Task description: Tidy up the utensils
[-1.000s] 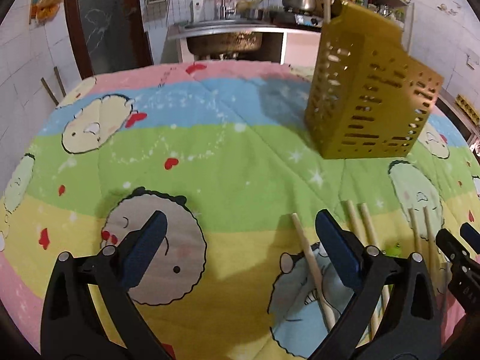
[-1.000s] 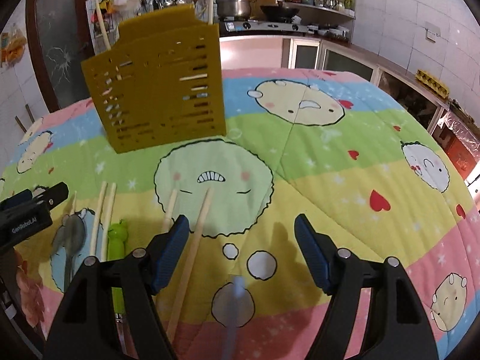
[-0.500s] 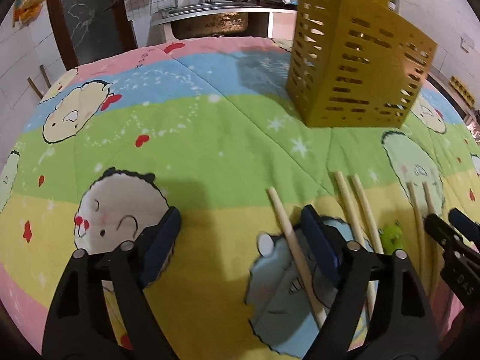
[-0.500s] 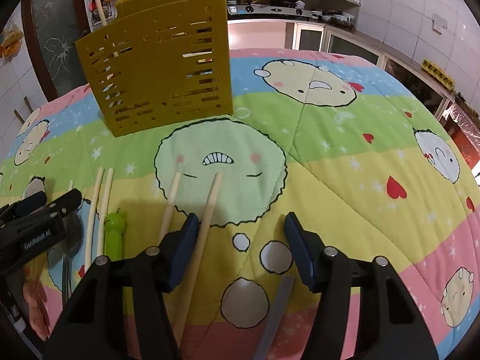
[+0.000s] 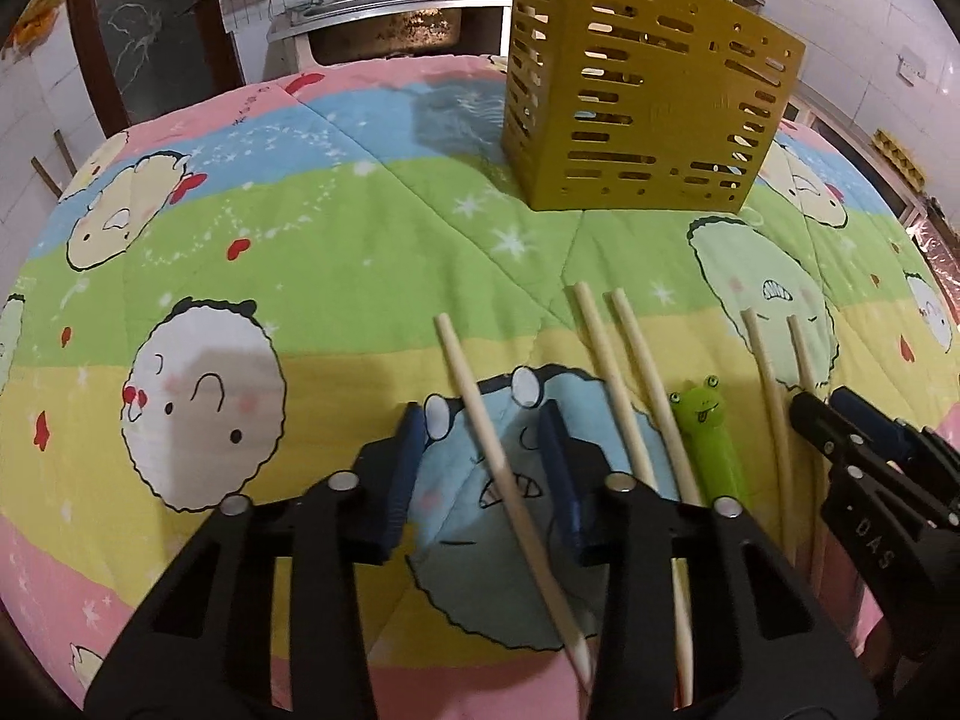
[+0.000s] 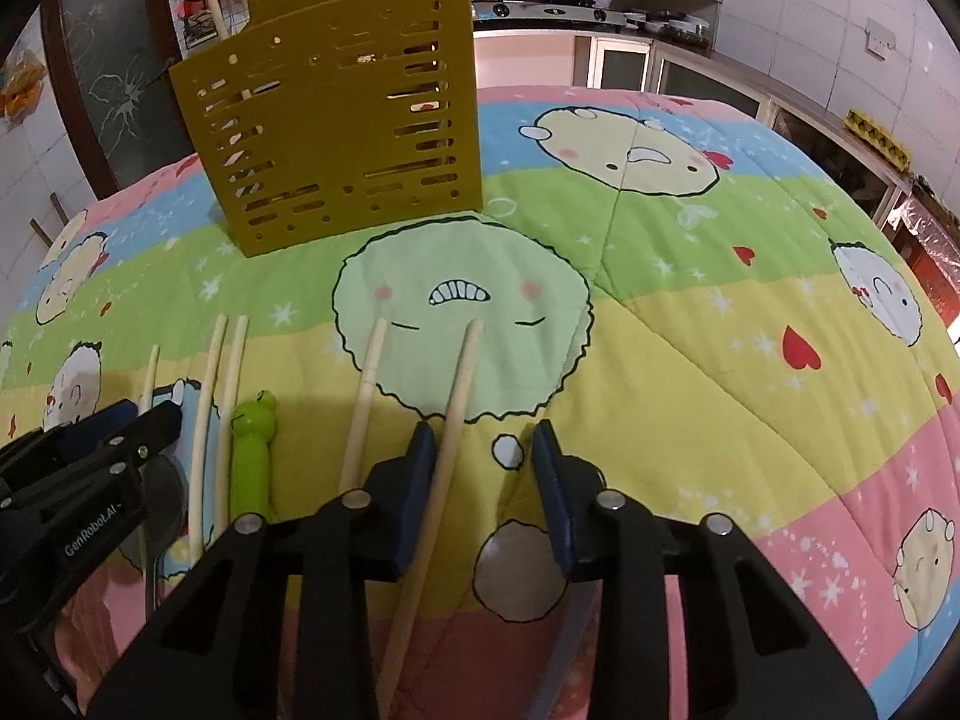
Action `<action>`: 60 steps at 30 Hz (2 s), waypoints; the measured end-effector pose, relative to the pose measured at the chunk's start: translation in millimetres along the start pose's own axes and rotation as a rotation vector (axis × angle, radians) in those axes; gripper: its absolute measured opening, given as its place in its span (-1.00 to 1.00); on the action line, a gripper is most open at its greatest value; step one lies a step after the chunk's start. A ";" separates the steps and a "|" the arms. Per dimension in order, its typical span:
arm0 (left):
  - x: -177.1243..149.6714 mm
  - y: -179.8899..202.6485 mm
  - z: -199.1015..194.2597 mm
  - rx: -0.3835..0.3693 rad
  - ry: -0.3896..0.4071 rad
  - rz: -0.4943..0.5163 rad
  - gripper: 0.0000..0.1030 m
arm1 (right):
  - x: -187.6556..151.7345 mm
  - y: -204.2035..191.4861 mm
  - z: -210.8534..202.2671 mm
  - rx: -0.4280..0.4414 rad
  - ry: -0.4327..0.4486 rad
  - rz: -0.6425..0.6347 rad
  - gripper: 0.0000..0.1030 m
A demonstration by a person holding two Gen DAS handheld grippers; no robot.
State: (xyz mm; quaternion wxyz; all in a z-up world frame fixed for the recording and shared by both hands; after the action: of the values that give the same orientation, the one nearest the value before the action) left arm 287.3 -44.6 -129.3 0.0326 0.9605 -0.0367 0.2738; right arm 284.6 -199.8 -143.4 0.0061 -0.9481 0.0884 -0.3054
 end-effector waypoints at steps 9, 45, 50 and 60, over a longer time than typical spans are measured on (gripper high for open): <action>9.8 3.6 6.1 -0.005 -0.004 -0.022 -0.81 | 8.4 -2.6 6.7 0.011 -0.015 0.030 -0.81; 29.9 4.8 -133.1 -0.070 0.417 0.039 -0.91 | 48.8 11.6 -122.7 0.161 0.412 0.064 -0.88; 23.4 -7.6 -152.5 -0.091 0.476 0.013 -0.91 | 41.9 11.4 -140.6 0.166 0.467 0.053 -0.88; 5.3 -27.1 -174.8 -0.076 0.550 0.006 -0.90 | 24.3 10.5 -168.2 0.165 0.562 0.029 -0.88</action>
State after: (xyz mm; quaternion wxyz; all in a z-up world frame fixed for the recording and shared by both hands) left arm 202.7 -3.4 20.6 0.0766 0.8482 -0.0394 0.5227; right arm 204.7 -207.2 6.7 0.0626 -0.8212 0.0751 -0.5622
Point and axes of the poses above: each gripper's, at about its wrist camera, not at the fingertips, and z roughly the way its jaws point, y to its right, x to its top, the point moved 9 cm from there along z, roughly the way its jaws point, and after that the axes turned 1 degree about -y, right-handed, at the moved point
